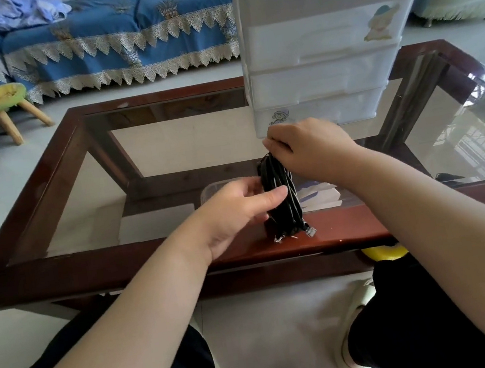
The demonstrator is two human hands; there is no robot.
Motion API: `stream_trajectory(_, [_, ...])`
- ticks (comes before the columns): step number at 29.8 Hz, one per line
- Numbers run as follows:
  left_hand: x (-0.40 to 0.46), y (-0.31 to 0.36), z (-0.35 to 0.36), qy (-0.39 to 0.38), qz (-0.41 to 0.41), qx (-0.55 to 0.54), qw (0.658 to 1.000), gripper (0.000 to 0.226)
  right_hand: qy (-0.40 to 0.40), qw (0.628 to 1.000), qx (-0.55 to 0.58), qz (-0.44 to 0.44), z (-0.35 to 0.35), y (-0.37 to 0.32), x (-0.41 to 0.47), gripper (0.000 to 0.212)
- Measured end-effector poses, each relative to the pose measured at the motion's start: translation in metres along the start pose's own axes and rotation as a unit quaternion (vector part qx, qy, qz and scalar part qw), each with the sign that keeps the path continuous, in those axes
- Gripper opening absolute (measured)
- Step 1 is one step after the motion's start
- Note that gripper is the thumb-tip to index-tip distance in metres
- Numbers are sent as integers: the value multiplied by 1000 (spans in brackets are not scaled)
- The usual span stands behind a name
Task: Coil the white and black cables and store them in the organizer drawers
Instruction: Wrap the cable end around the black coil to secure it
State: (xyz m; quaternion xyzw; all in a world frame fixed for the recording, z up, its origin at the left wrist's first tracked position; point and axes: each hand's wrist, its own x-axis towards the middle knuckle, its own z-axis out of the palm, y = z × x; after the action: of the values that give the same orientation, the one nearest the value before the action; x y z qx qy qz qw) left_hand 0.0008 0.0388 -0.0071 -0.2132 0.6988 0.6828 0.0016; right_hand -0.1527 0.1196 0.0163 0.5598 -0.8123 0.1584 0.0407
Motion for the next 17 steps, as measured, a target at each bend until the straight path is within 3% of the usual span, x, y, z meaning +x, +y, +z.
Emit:
stream_trajectory(3, [2,-7,12,83,57,93,991,21,4,1000,-19,-23,-12,1,-1,31])
stream_trajectory(5, [0,-8,15,158,103,198,962,9,14,999,4,-37,-16,-2,-5,31])
stream_trajectory(7, [-3,-6,14,225,161,332,902,8,18,997,24,-64,-15,-6,-9,31])
stream_trajectory(9, [-5,-1,7,296,212,442,820,26,5,995,37,-90,-15,-8,-11,30])
stream_trajectory(11, [-4,1,-4,332,237,484,774,50,-7,992,82,-97,-19,-6,-12,33])
stream_trajectory(12, [-3,2,-9,319,232,493,776,65,-10,989,112,-97,-21,-4,-12,35])
stream_trajectory(14, [-2,7,-17,219,199,470,832,90,-18,983,155,-100,-22,-2,-16,31])
stream_trajectory(16, [0,13,-20,119,154,412,890,85,-36,981,160,-107,-19,-3,-20,24])
stream_trajectory(17, [2,14,-19,100,125,399,903,77,-44,981,153,-112,-17,-4,-22,24])
